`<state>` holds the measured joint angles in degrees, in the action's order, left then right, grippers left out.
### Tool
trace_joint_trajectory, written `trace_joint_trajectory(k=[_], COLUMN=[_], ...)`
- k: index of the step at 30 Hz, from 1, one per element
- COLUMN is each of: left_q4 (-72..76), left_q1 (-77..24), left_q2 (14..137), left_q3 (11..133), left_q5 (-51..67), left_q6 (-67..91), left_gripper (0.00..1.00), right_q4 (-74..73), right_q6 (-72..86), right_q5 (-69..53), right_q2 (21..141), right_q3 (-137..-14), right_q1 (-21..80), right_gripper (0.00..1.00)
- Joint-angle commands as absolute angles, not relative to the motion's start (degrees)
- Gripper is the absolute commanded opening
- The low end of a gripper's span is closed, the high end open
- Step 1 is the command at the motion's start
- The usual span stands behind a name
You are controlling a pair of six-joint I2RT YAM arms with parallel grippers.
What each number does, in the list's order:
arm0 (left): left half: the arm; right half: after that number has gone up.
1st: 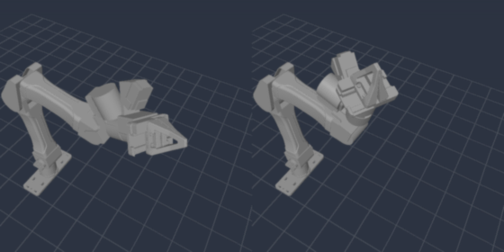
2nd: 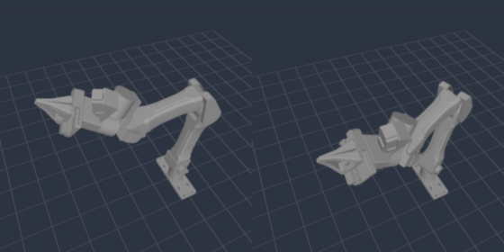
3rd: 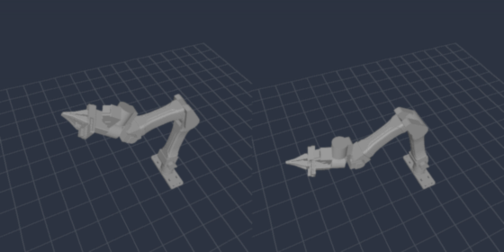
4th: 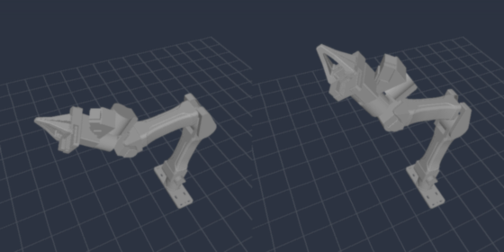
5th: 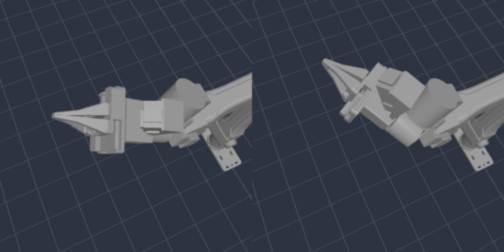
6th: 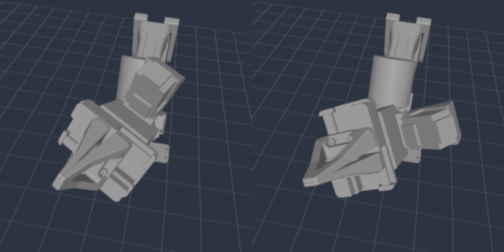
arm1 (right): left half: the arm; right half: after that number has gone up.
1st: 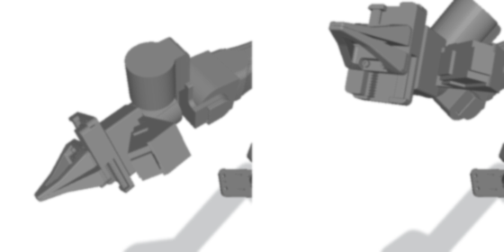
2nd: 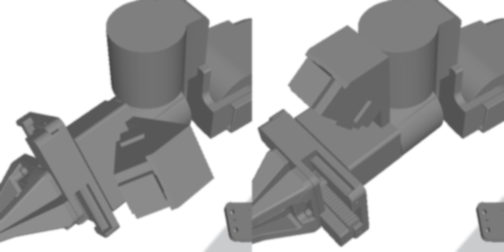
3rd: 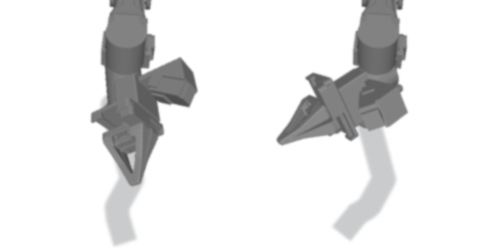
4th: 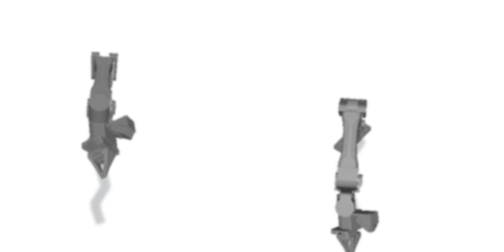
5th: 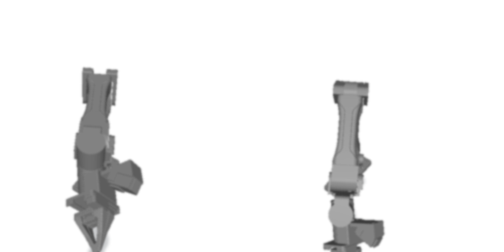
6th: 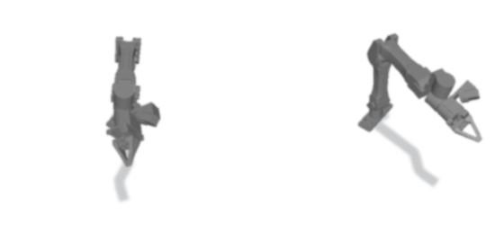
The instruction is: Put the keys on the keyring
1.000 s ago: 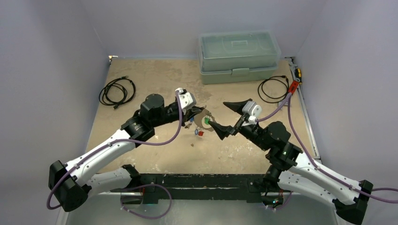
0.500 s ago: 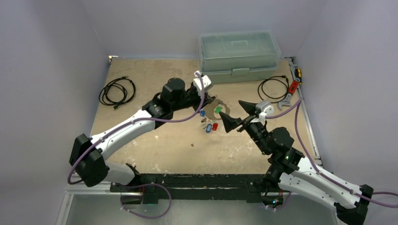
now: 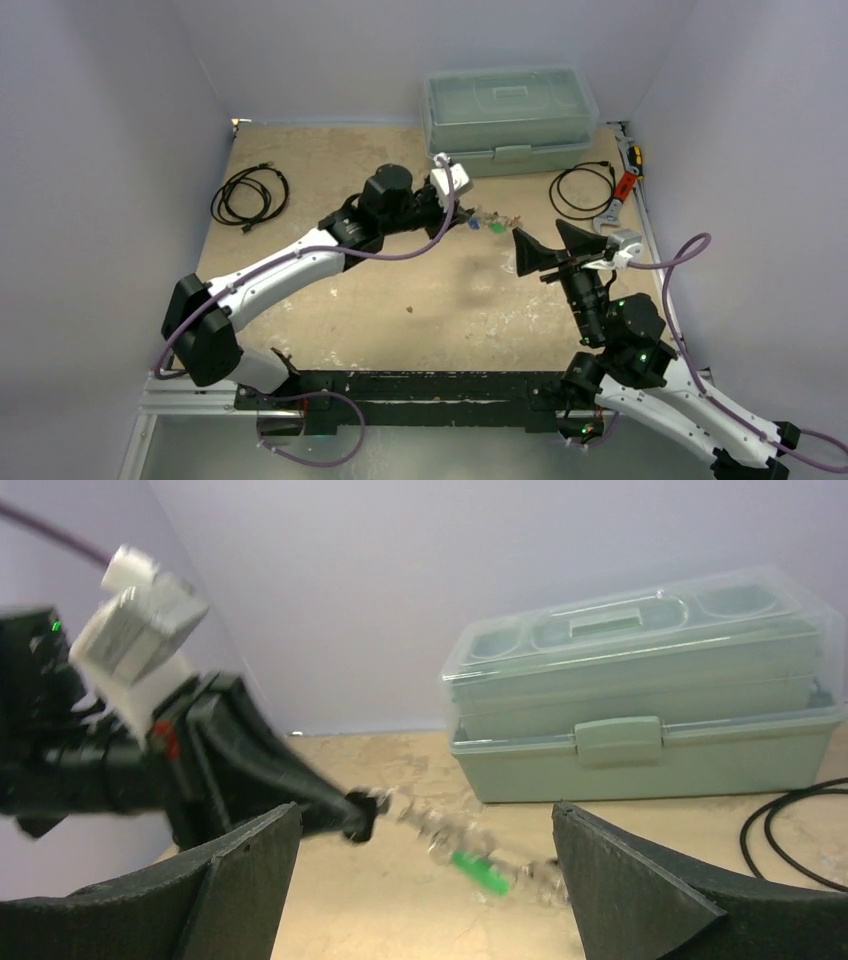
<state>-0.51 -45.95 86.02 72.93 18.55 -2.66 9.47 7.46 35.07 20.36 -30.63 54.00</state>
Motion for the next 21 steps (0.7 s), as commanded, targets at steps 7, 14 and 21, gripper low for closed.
trace_joint_trajectory(k=[7, 14, 21], left_q4=[-12.9, -15.5, -12.8], left_q1=[-46.0, -46.1, -46.7], left_q2=[86.8, 86.4, 88.3], left_q3=[56.9, 52.9, 50.7], left_q5=[15.8, 15.3, 17.5], left_q6=[-2.8, -1.7, 8.6], left_gripper=[0.00, 0.00, 0.00], right_q4=[7.5, 5.6, 4.2], right_q6=[10.4, 12.1, 16.2], right_q5=[39.0, 38.6, 39.2], right_q2=[19.0, 20.8, 22.6], right_q3=[-28.7, -29.8, -28.9], right_q1=[54.1, 54.1, 54.1], right_gripper=[0.99, 0.99, 0.99])
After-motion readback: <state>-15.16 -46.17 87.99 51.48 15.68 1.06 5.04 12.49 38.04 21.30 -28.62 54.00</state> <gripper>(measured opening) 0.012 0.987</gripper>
